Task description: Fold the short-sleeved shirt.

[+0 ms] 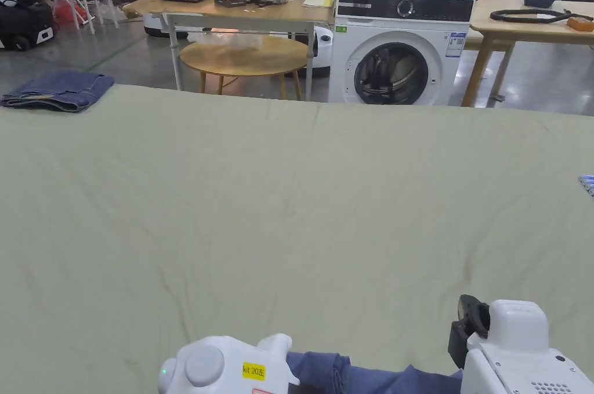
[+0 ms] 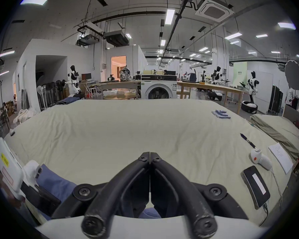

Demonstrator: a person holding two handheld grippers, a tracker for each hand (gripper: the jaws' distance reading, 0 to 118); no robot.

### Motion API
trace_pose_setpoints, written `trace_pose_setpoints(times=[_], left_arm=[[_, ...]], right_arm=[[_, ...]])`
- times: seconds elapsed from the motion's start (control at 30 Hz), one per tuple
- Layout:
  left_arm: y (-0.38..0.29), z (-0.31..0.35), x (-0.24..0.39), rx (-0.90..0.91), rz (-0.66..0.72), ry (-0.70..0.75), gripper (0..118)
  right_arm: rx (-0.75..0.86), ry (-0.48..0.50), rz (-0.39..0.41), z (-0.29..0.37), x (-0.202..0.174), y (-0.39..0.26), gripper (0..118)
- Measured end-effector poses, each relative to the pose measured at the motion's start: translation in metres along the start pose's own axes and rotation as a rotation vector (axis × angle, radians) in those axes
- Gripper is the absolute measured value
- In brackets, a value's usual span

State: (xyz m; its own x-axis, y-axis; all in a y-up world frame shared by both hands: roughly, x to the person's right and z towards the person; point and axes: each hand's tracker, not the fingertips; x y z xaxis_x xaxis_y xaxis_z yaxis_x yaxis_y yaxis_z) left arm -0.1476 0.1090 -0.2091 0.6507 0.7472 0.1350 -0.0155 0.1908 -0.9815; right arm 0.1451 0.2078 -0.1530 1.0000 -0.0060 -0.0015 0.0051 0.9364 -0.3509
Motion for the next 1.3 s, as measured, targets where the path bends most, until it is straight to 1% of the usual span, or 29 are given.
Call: trace_pose_setpoints(times=[0.03,0.07,0.1,0.2,0.27,0.37,0.47,0.57,0.63,0.67,0.7,0.73,0.77,0.8,0.83,0.93,1.1,1.13,1.2,1.23,1.27,1.3], left_arm=[[-0.001,-0.007,-0.002,-0.012,0.004,-0.001,4],[-0.004,-0.015,-0.005,-0.039,0.006,0.027,2],[-0.008,-0.017,0.002,-0.042,0.011,0.032,0],[-0.013,-0.016,0.003,-0.027,0.010,0.016,0],[-0.017,-0.010,0.019,-0.030,-0.028,0.041,0],[-0.014,-0.004,0.026,-0.039,-0.071,0.064,0],[-0.011,0.024,0.036,0.003,-0.118,0.062,0],[-0.005,0.068,0.026,0.091,-0.114,0.035,0],[-0.003,0.099,0.017,0.147,-0.107,0.065,0],[-0.002,0.115,0.011,0.176,-0.111,0.089,4],[-0.002,0.129,0.003,0.200,-0.111,0.114,16],[-0.003,0.141,-0.006,0.218,-0.105,0.131,32],[0.002,0.150,-0.025,0.225,-0.097,0.139,55],[0.002,0.160,-0.036,0.230,-0.081,0.151,73],[0.002,0.166,-0.046,0.231,-0.068,0.147,75],[-0.002,0.175,-0.075,0.230,-0.029,0.095,73],[-0.006,0.149,-0.128,0.157,0.137,-0.011,73],[-0.006,0.143,-0.136,0.136,0.150,-0.047,72],[-0.010,0.129,-0.138,0.177,0.161,-0.179,69],[-0.009,0.126,-0.142,0.192,0.179,-0.226,65],[-0.009,0.121,-0.146,0.186,0.203,-0.253,59],[-0.012,0.115,-0.136,0.187,0.220,-0.259,42]], right_arm=[[-0.002,0.000,-0.001,0.000,0.000,0.000,0],[-0.003,-0.002,-0.001,-0.001,0.001,-0.001,0],[-0.004,-0.003,-0.003,-0.001,0.001,-0.001,0],[-0.005,-0.004,-0.004,0.000,0.002,-0.001,0],[-0.003,-0.005,-0.002,0.000,0.002,-0.001,0],[-0.003,-0.002,0.006,-0.001,0.002,-0.001,0],[0.005,0.002,0.002,0.000,0.000,0.001,0],[0.023,0.004,0.000,0.001,-0.001,0.004,0],[0.033,0.007,-0.001,0.002,-0.003,0.007,0],[0.036,0.010,-0.001,0.002,-0.003,0.009,0],[0.038,0.012,-0.002,0.001,-0.004,0.010,0],[0.039,0.014,-0.001,-0.002,-0.004,0.008,0],[0.040,0.015,0.000,-0.004,-0.004,0.007,0],[0.040,0.018,-0.001,-0.005,-0.004,0.007,0],[0.040,0.020,-0.002,-0.005,-0.004,0.007,0],[0.039,0.022,-0.008,-0.006,-0.007,0.008,0],[0.038,0.027,-0.012,-0.005,-0.010,0.008,0],[0.036,0.028,-0.012,-0.004,-0.010,0.008,0],[0.036,0.028,-0.012,-0.004,-0.010,0.008,0],[0.036,0.027,-0.014,-0.003,-0.010,0.008,0],[0.036,0.026,-0.018,-0.002,-0.010,0.009,0],[0.037,0.028,-0.023,-0.001,-0.010,0.010,0]])
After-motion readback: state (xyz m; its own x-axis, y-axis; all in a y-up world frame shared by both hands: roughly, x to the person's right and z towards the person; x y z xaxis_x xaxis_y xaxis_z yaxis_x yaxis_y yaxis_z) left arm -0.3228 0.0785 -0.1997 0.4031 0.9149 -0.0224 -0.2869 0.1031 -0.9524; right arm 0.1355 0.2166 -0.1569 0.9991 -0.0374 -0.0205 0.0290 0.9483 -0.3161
